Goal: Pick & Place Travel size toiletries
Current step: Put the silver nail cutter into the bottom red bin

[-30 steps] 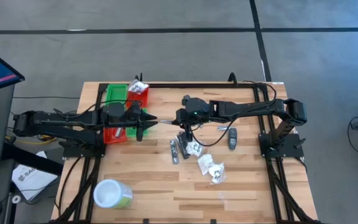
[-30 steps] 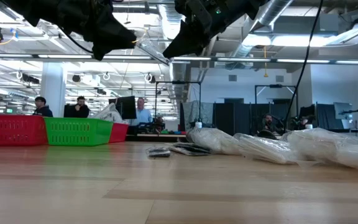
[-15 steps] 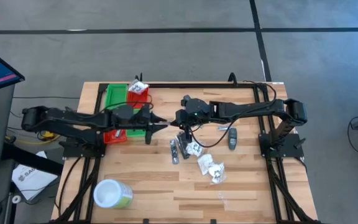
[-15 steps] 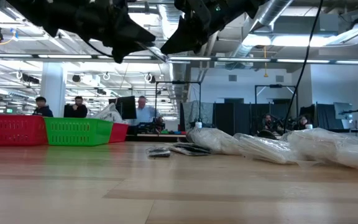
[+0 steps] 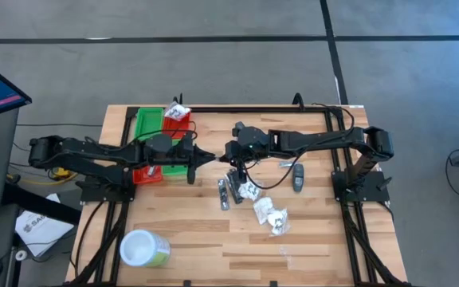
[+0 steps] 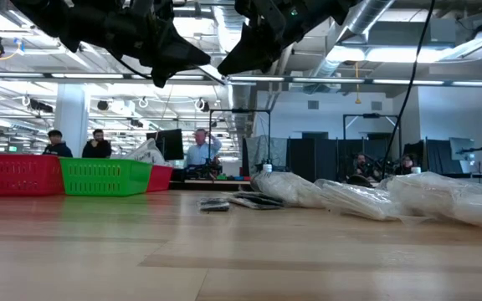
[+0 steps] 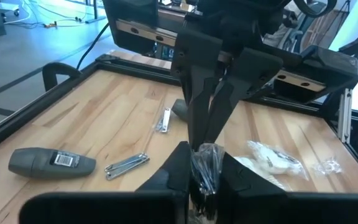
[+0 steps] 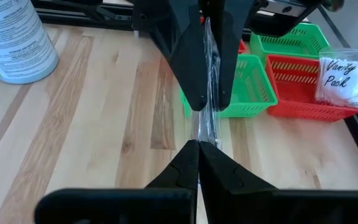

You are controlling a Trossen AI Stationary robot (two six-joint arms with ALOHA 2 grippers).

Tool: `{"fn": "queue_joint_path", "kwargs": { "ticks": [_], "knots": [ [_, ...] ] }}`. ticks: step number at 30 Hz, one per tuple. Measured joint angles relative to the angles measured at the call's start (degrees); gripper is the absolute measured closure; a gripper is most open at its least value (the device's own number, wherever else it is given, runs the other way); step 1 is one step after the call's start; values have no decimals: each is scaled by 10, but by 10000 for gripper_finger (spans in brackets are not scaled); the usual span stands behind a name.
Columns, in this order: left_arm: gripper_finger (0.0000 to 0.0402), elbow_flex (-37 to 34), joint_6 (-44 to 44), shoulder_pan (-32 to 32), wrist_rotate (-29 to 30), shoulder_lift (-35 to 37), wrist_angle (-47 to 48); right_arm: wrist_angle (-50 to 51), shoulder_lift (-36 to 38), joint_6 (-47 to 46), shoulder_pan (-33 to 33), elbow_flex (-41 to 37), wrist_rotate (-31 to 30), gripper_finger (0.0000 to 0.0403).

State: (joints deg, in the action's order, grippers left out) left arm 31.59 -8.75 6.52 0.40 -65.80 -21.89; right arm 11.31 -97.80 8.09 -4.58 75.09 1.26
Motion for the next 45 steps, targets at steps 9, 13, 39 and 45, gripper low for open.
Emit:
{"fn": "queue_joint_path", "kwargs": {
  "ticks": [9, 13, 39, 45],
  "knots": [
    [387, 0, 0, -1, -6, 1, 6, 4, 0, 21, 8, 0, -1, 358],
    [387, 0, -1, -1, -12, 1, 38, 4, 0, 24, 7, 0, -3, 313],
    [387, 1, -157, -1, 197, 256, 548, 84, 0, -7, -3, -3, 0, 260],
    [387, 2, -215, -1, 226, 282, 656, 90, 0, -7, -4, -3, 0, 272]
  ]
}}
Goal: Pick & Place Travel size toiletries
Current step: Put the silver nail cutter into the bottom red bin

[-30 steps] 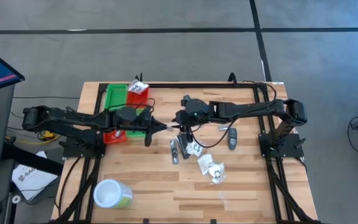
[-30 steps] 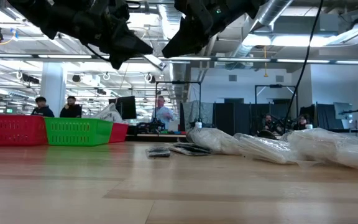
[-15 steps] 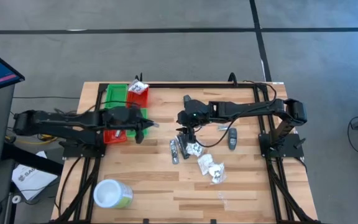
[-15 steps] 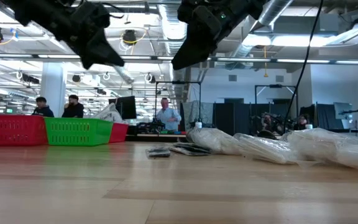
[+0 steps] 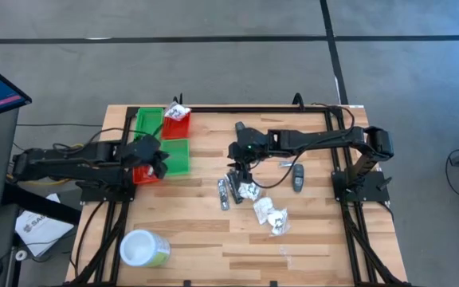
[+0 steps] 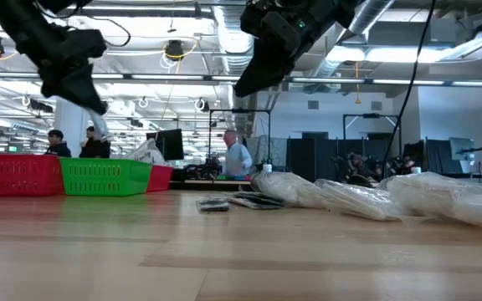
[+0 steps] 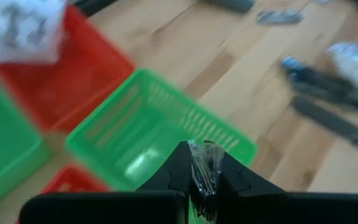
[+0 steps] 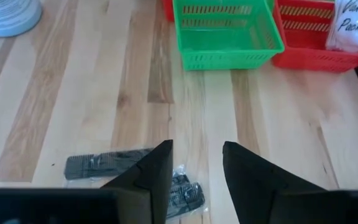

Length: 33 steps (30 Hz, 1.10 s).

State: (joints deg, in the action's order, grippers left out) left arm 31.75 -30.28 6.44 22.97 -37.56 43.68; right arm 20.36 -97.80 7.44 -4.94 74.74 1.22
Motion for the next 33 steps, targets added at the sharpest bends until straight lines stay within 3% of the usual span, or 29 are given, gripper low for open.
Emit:
{"fn": "queue_joint_path", "kwargs": {
  "ticks": [8, 16, 25, 33],
  "knots": [
    [387, 5, -52, 4, 19, -4, 75, 2, 0, 0, 0, 0, 0, 277],
    [387, 56, -104, 4, 62, -35, 156, 2, 0, 0, 0, 0, 0, 277],
    [387, 74, -204, 4, 60, -101, 268, 2, 0, 5, 0, 0, 0, 277],
    [382, 75, -222, 4, 40, -136, 281, 4, 0, 6, 0, 0, 0, 277]
  ]
}}
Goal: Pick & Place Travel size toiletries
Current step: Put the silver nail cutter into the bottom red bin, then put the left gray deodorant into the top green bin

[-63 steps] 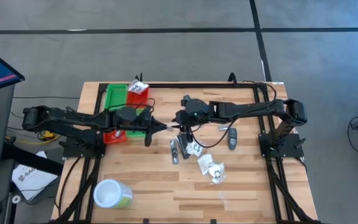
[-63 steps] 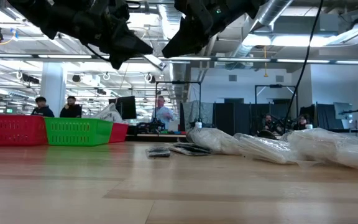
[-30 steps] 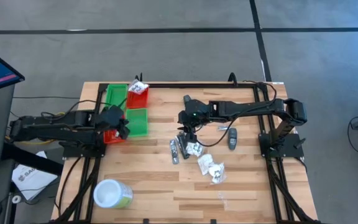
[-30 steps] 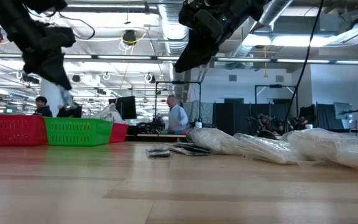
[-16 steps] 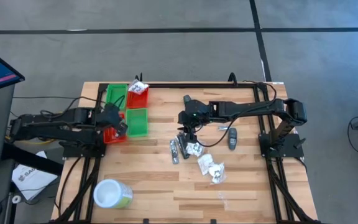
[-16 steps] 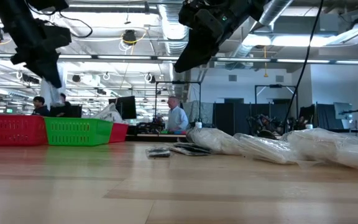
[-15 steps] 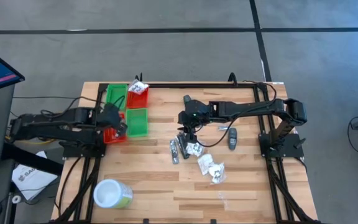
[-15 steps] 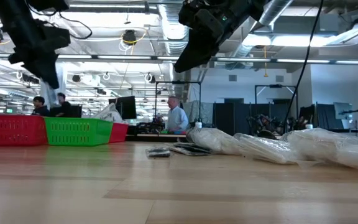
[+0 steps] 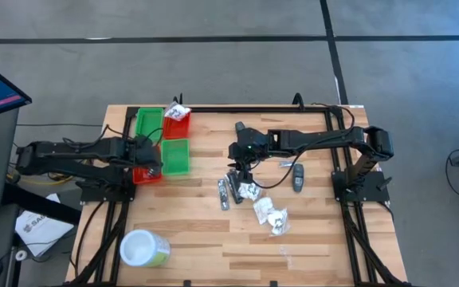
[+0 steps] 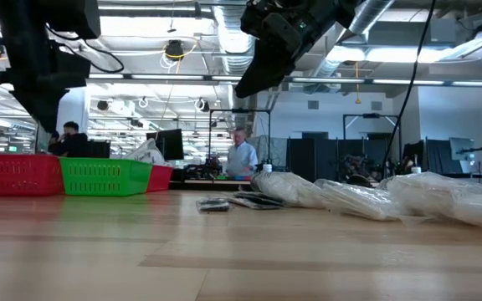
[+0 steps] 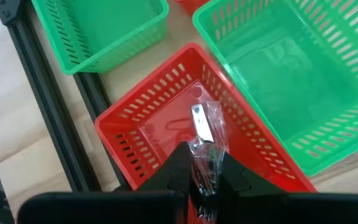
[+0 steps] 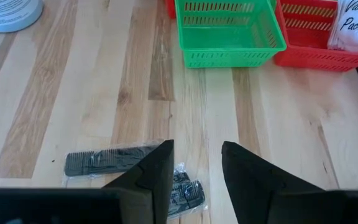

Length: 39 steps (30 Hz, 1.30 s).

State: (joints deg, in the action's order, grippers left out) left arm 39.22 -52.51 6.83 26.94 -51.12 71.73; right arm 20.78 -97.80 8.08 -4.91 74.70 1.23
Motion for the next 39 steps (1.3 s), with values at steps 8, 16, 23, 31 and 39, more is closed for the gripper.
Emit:
{"fn": "queue_joint_path", "kwargs": {
  "ticks": [8, 16, 23, 31, 39],
  "knots": [
    [364, 0, 0, 0, -21, -3, 0, 8, 0, 0, 0, 0, 0, 277],
    [316, 0, 2, 0, -24, -3, -3, 35, 0, -20, 1, 0, 0, 277],
    [283, 0, 12, 0, -22, -3, -12, 35, 0, -25, 8, -17, 0, 277],
    [257, 0, 48, 0, -1, -2, -34, -43, -1, -39, -3, -65, -2, 277],
    [261, 0, 110, 0, 2, 2, -112, -98, 0, -114, -60, -95, -15, 277]
  ]
}}
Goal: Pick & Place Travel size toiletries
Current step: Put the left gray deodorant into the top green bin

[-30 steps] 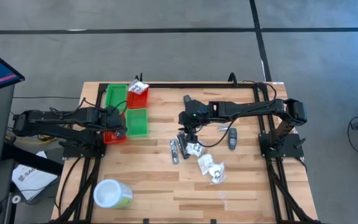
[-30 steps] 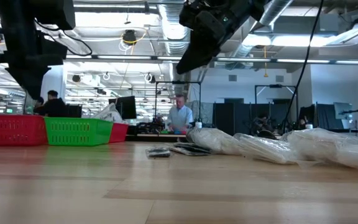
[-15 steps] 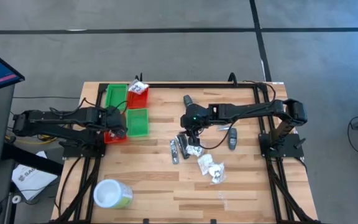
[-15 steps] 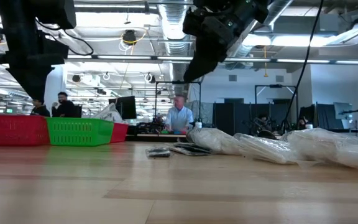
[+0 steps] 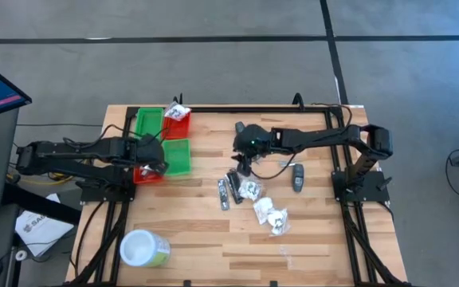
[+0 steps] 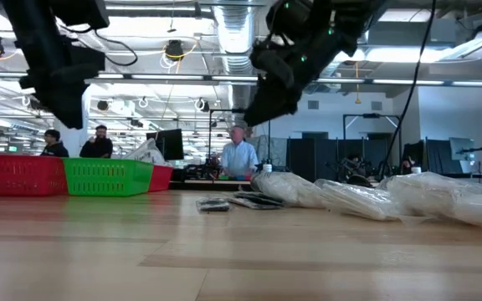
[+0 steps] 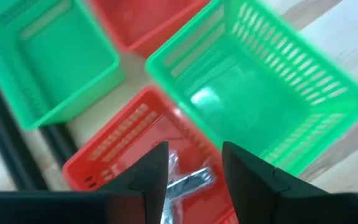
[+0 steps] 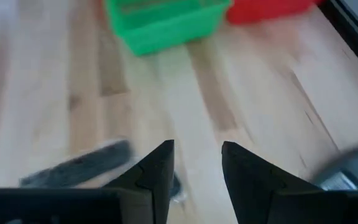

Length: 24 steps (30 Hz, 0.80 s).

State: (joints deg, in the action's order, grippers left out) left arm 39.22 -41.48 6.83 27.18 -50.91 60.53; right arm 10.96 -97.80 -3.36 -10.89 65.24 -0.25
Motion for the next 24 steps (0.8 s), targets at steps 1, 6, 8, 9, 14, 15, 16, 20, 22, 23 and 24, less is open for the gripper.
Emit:
{"fn": "queue_joint_path", "kwargs": {
  "ticks": [1, 6, 8, 9, 14, 15, 16, 20, 22, 23, 24],
  "knots": [
    [261, 0, 9, 0, 0, 2, -12, 3, 0, -7, -10, -4, 0, 277],
    [259, 0, 64, 0, 4, 16, -95, -26, 0, -48, -58, -24, -3, 266],
    [258, 0, 91, 0, 3, 19, -142, -55, 0, -53, -74, -38, -4, 256],
    [257, 0, 102, 0, 4, 19, -161, -67, 0, -55, -80, -45, -4, 250],
    [258, 0, 148, 0, 3, 19, -231, -92, -20, -70, -102, -50, -4, 207],
    [259, 0, 155, 0, 3, 19, -239, -104, -27, -72, -104, -49, -4, 196],
    [260, 0, 158, 0, 3, 19, -245, -109, -33, -72, -107, -49, -4, 184],
    [261, 0, 161, 0, 2, 19, -251, -138, -64, -72, -118, -48, -4, 144],
    [261, 0, 161, 0, 2, 19, -254, -142, -79, -72, -122, -40, -4, 133],
    [262, 0, 161, 0, 2, 19, -255, -140, -87, -72, -124, -34, -4, 130],
    [262, 0, 161, 0, 2, 19, -256, -142, -94, -72, -127, -28, -4, 128]
  ]
}}
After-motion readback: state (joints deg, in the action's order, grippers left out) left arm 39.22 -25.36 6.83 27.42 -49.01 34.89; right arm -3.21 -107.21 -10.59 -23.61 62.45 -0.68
